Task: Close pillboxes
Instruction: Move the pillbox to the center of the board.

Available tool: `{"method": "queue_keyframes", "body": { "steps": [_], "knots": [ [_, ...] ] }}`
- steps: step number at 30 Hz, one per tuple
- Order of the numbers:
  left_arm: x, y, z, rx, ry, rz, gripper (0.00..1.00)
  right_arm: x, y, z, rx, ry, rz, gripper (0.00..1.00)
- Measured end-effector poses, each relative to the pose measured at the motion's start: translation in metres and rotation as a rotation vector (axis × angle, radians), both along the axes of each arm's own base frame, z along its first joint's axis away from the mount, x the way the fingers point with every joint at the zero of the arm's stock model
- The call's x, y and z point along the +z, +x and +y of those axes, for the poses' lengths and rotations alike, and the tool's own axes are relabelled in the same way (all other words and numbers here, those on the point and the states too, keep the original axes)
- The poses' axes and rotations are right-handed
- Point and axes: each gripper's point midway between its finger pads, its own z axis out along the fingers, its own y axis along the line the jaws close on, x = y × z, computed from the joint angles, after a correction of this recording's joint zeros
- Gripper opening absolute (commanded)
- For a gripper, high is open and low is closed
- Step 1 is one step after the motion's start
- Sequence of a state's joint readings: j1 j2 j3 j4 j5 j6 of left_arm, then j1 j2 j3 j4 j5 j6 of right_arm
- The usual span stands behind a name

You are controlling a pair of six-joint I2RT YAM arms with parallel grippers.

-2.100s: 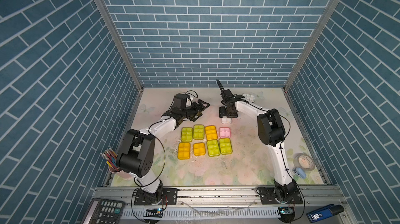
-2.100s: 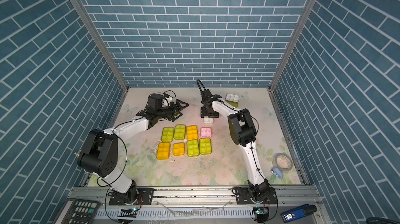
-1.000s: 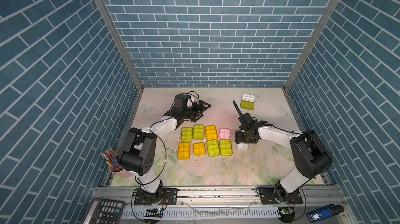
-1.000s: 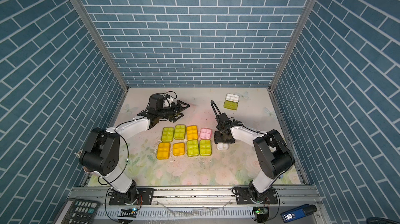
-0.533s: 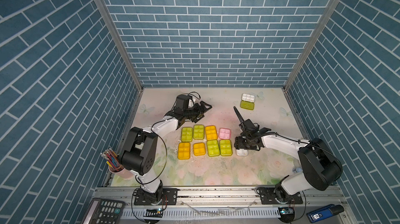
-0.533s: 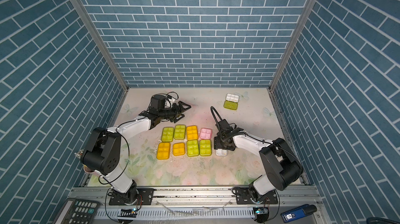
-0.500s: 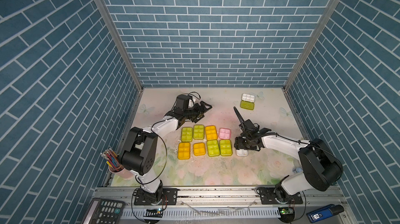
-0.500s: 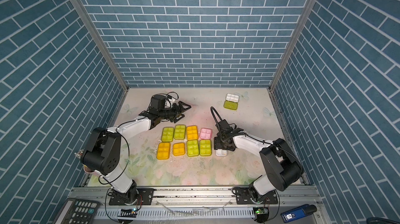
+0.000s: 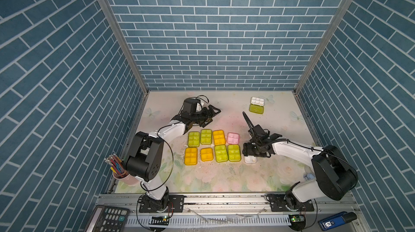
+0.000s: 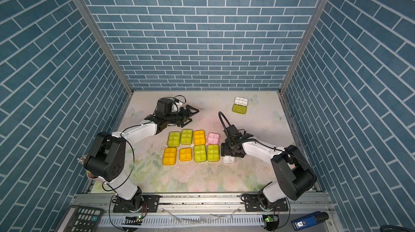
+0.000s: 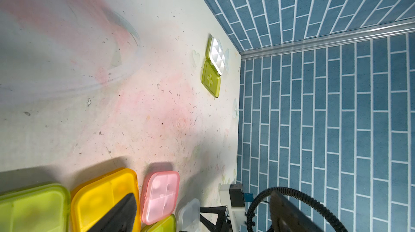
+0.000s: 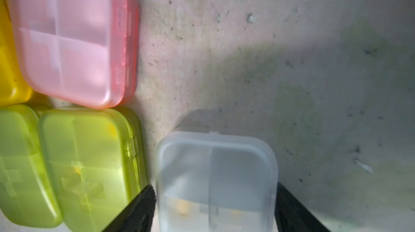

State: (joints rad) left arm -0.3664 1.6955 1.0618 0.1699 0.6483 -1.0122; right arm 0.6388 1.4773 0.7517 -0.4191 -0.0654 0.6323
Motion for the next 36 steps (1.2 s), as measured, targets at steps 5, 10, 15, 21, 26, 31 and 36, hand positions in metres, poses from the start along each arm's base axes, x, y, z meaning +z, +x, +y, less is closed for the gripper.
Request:
{"method": "queue_keyframes", "body": {
  "steps": [5, 10, 15, 21, 26, 31, 36],
  "knots": [
    [0.0, 0.0, 0.0, -0.001, 0.0, -0.001, 0.94, 0.002, -0.006, -0.004, 0.001, -0.016, 0.019, 0.83],
    [0.001, 0.0, -0.001, -0.004, -0.002, -0.003, 0.93, 0.022, 0.005, -0.005, -0.001, -0.047, -0.012, 0.84],
    [0.007, 0.0, -0.003, -0.019, -0.015, -0.025, 0.95, 0.052, 0.029, -0.003, 0.013, -0.077, -0.108, 0.87],
    [0.019, 0.001, 0.005, -0.001, 0.036, -0.095, 0.99, 0.078, 0.051, -0.022, -0.013, -0.178, -0.231, 0.99],
    [0.06, 0.002, 0.022, 0.066, 0.069, -0.223, 1.0, 0.084, 0.064, -0.046, -0.063, -0.273, -0.288, 0.98],
    [0.084, 0.006, 0.032, 0.107, 0.069, -0.309, 0.97, 0.094, 0.072, -0.063, -0.109, -0.294, -0.335, 0.91],
    [0.071, 0.007, 0.04, 0.147, 0.095, -0.306, 0.99, 0.109, 0.075, -0.072, -0.153, -0.261, -0.385, 0.9]
  ]
}}
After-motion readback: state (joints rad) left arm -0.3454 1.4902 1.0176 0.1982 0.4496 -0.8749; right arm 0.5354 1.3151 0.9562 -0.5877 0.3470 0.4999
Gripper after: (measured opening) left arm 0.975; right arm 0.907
